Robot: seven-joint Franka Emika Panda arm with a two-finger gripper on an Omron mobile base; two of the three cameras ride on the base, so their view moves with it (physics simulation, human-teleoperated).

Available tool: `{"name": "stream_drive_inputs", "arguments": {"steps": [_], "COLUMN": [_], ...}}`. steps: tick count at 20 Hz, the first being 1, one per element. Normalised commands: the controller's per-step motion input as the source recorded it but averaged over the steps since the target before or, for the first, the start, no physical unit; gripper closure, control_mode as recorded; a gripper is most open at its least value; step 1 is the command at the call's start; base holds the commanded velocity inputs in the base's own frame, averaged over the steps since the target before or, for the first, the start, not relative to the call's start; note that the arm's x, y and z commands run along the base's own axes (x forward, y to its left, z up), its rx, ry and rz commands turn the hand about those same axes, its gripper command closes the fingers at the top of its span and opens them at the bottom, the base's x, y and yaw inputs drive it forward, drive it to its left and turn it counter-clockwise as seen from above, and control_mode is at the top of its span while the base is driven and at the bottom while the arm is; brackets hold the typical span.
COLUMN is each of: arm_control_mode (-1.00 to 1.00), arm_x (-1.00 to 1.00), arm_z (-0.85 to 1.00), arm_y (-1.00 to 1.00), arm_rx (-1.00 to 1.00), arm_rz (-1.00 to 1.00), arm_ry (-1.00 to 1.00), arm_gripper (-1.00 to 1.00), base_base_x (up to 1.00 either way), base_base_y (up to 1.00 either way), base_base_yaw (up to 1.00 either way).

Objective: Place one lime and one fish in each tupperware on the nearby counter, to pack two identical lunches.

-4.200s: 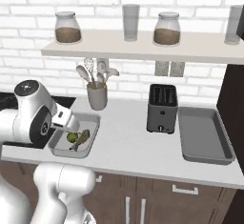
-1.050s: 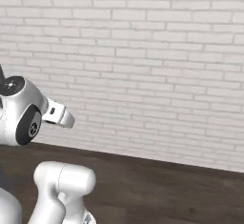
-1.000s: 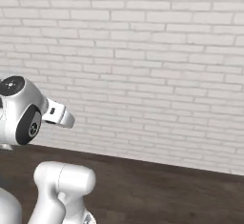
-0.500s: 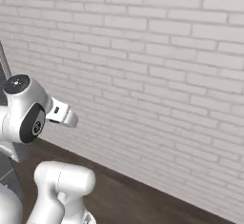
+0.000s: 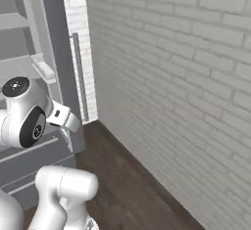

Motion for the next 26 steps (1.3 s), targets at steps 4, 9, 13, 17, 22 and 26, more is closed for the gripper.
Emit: {"name": "stream_drive_inputs", "arguments": {"steps": [4, 9, 13, 17, 22, 26], "arm_control_mode": [1.0, 1.0, 1.0, 1.0, 1.0, 1.0], "arm_x": [0.0, 0.0, 0.0, 0.0, 0.0, 0.0], "arm_z": [0.0, 0.0, 0.0, 0.0, 0.0, 0.0], "arm_y": [0.0, 0.0, 0.0, 0.0, 0.0, 0.0], "arm_rx": [0.0, 0.0, 0.0, 0.0, 0.0, 0.0], "arm_rz": [0.0, 0.0, 0.0, 0.0, 0.0, 0.0], "arm_ry": [0.0, 0.0, 0.0, 0.0, 0.0, 0.0], "arm_gripper": [-1.0, -1.0, -1.0, -1.0, -1.0, -1.0], "base_base_x": [-0.16, -0.32, 0.0, 0.0, 0.0, 0.08], "base_base_y": [-0.1, 0.0, 0.0, 0.01, 0.0, 0.01], "base_base_yaw": [0.66, 0.64, 0.57, 0.37, 0.22, 0.13]}}
